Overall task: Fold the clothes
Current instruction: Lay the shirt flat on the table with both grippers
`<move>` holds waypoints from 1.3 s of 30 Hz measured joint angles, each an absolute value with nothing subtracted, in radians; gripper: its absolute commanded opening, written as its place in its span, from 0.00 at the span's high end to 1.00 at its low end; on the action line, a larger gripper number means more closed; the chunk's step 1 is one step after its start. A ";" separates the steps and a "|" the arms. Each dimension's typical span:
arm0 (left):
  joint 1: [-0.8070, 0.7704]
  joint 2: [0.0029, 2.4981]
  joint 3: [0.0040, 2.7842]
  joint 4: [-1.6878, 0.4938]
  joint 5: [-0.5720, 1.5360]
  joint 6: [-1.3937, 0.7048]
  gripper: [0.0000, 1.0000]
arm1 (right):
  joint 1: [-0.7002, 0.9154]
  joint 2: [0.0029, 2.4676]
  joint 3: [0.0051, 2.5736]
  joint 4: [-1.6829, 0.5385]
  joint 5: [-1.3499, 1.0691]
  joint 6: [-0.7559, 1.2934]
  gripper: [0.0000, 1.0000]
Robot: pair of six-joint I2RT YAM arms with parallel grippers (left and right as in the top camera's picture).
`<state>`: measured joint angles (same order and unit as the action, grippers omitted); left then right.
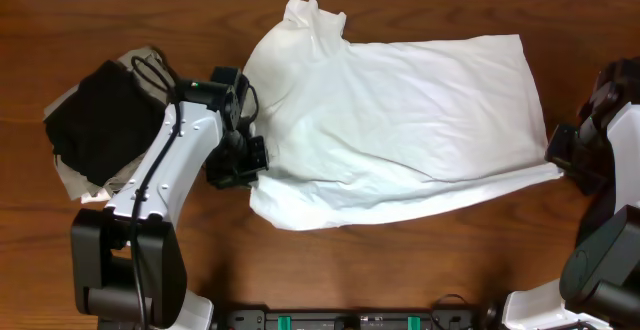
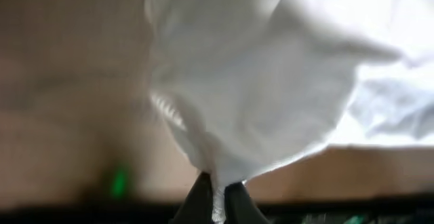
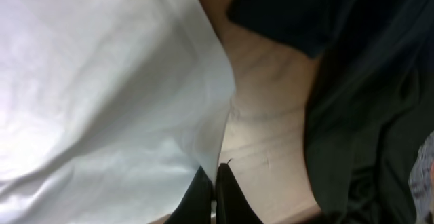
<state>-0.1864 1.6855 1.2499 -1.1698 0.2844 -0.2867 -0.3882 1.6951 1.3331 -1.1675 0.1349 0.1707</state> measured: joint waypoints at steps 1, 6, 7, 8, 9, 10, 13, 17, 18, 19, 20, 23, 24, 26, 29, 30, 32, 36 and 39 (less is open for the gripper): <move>-0.186 1.686 1.250 -1.139 0.282 -0.287 0.94 | -0.388 1.695 1.333 -1.149 0.132 0.171 0.99; -0.182 1.686 1.250 -1.008 0.279 -0.287 0.94 | -0.388 1.695 1.332 -1.068 0.123 0.171 0.99; -0.178 1.686 1.250 -0.995 0.278 -0.287 0.94 | -0.388 1.695 1.332 -1.061 0.123 0.171 0.99; -0.172 1.686 1.250 -0.982 0.278 -0.287 0.94 | -0.388 1.695 1.332 -1.050 0.123 0.171 0.99; -0.163 1.686 1.250 -0.971 0.278 -0.287 0.94 | -0.388 1.695 1.332 -1.038 0.121 0.171 0.99; -0.154 1.686 1.250 -0.961 0.278 -0.287 0.94 | -0.388 1.695 1.332 -1.031 0.121 0.171 0.99; -0.117 1.686 1.250 -0.932 0.278 -0.295 0.94 | -0.388 1.695 1.332 -1.013 0.120 0.171 0.99; -0.075 1.686 1.250 -0.904 0.278 -0.336 0.94 | -0.388 1.695 1.332 -0.997 0.118 0.171 0.99; -0.069 1.686 1.250 -0.895 0.278 -0.345 0.94 | -0.388 1.695 1.332 -0.994 0.116 0.171 0.99; -0.065 1.686 1.250 -0.884 0.279 -0.358 0.94 | -0.388 1.695 1.332 -0.992 0.115 0.171 0.99; -0.064 1.686 1.250 -0.877 0.279 -0.366 0.94 | -0.388 1.695 1.332 -0.988 0.112 0.171 0.99; -0.068 1.686 1.250 -0.854 0.289 -0.385 0.94 | -0.388 1.695 1.327 -0.972 0.106 0.171 0.99; -0.069 1.686 1.250 -0.847 0.290 -0.389 0.94 | -0.388 1.698 1.322 -0.965 0.104 0.171 0.99; -0.070 1.686 1.250 -0.830 0.294 -0.394 0.94 | -0.388 1.709 1.305 -0.943 0.098 0.171 0.99; -0.070 1.686 1.250 -0.800 0.294 -0.397 0.94 | -0.388 1.735 1.262 -0.888 0.085 0.171 0.99; -0.070 1.686 1.250 -0.790 0.296 -0.397 0.94 | -0.388 1.744 1.246 -0.870 0.082 0.171 0.99; -0.070 1.686 1.250 -0.767 0.300 -0.397 0.94 | -0.388 1.757 1.215 -0.828 0.077 0.171 0.99; -0.070 1.686 1.250 -0.733 0.302 -0.400 0.94 | -0.388 1.763 1.163 -0.760 0.074 0.171 0.99; -0.070 1.687 1.250 -0.721 0.306 -0.400 0.94 | -0.388 1.763 1.145 -0.727 0.073 0.172 0.99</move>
<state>-0.0700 1.6875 1.2495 -0.7212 0.3058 -0.4004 -0.3882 1.7630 1.1454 -0.7265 0.0734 0.1722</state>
